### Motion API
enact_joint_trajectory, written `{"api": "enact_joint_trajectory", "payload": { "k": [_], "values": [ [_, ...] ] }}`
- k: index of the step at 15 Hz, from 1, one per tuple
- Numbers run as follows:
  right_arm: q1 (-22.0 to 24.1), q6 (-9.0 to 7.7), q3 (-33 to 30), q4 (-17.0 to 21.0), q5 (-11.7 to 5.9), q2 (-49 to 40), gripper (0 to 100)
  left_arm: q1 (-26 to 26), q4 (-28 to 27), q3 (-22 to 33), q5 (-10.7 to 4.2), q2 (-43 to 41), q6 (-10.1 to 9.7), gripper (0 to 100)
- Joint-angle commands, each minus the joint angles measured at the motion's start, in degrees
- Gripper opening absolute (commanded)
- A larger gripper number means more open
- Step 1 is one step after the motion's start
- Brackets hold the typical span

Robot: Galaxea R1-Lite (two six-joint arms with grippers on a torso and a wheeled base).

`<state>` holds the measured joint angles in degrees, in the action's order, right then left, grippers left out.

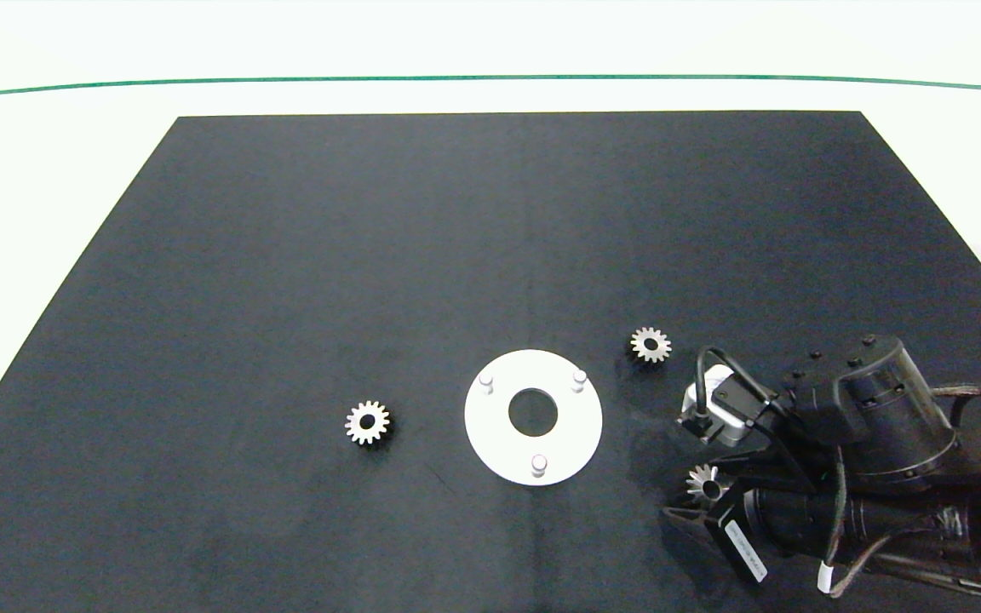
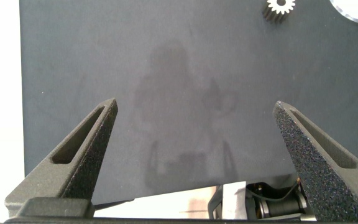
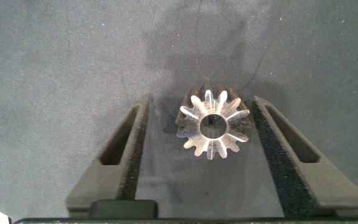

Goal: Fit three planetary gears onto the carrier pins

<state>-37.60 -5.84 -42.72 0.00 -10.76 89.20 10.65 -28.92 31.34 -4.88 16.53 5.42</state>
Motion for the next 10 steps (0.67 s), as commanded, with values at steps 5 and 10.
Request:
{"api": "enact_joint_trajectory", "payload": {
  "k": [5, 10],
  "values": [
    [0.07, -0.05, 0.70, -0.18, 0.22, 0.19, 50, 0.07, -0.09, 0.21, -0.05, 0.43, 0.02, 100],
    [0.07, 0.04, 0.62, -0.44, 0.39, 0.27, 40, 0.16, -0.09, 0.21, -0.05, 0.34, 0.02, 100]
  ]
}}
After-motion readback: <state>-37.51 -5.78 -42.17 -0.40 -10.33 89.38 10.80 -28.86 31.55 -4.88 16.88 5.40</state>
